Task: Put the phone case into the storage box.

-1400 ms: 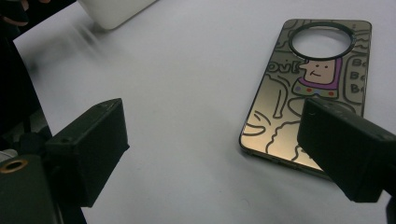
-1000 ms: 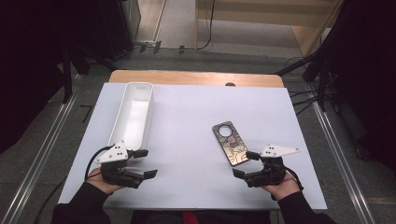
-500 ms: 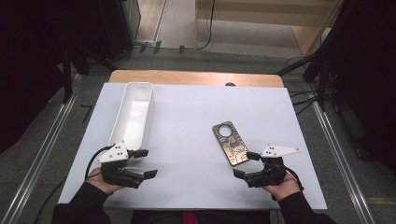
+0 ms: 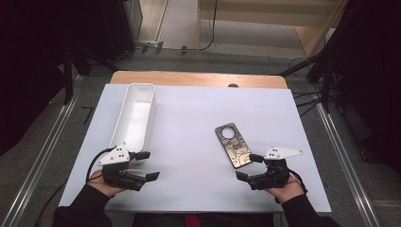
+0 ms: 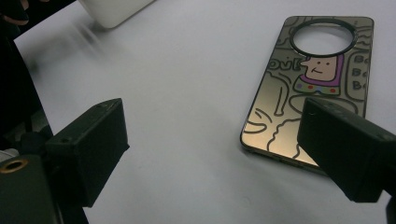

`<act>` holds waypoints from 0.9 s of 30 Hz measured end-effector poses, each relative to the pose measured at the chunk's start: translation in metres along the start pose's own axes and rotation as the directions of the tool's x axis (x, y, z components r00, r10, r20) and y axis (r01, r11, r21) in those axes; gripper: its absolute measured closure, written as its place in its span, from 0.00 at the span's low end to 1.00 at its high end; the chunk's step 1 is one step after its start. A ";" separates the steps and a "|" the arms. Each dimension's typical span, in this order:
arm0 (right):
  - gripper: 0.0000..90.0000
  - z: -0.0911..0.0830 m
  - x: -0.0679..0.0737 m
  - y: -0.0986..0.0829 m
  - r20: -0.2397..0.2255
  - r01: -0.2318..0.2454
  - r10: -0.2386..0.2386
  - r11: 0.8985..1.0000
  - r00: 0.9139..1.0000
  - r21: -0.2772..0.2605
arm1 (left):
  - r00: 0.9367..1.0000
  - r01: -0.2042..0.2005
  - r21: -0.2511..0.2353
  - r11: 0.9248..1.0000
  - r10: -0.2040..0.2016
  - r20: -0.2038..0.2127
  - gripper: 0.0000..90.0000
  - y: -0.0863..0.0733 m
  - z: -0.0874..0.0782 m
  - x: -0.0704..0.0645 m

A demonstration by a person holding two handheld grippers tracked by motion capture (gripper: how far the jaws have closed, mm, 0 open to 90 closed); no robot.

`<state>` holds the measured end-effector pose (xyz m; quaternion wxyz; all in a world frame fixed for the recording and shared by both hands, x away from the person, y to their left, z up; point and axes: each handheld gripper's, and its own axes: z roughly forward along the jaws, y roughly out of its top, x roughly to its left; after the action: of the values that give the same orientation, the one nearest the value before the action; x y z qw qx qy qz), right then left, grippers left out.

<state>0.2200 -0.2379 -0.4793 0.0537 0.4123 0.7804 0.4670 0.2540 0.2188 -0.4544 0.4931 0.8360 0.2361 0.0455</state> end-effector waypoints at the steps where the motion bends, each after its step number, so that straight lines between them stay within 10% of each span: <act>1: 0.09 0.000 0.000 0.000 0.000 0.000 0.000 1.000 1.000 0.000 | 1.000 0.001 0.000 1.000 -0.001 0.000 0.22 0.000 0.000 0.000; 27: 0.09 0.001 -0.011 0.010 0.087 -0.052 0.056 0.998 0.995 -0.047 | 1.000 0.006 -0.003 1.000 -0.006 0.004 0.22 0.000 0.000 0.001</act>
<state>0.2338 -0.2429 -0.4750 0.0848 0.4523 0.7553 0.4667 0.2546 0.2191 -0.4545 0.4948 0.8348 0.2375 0.0427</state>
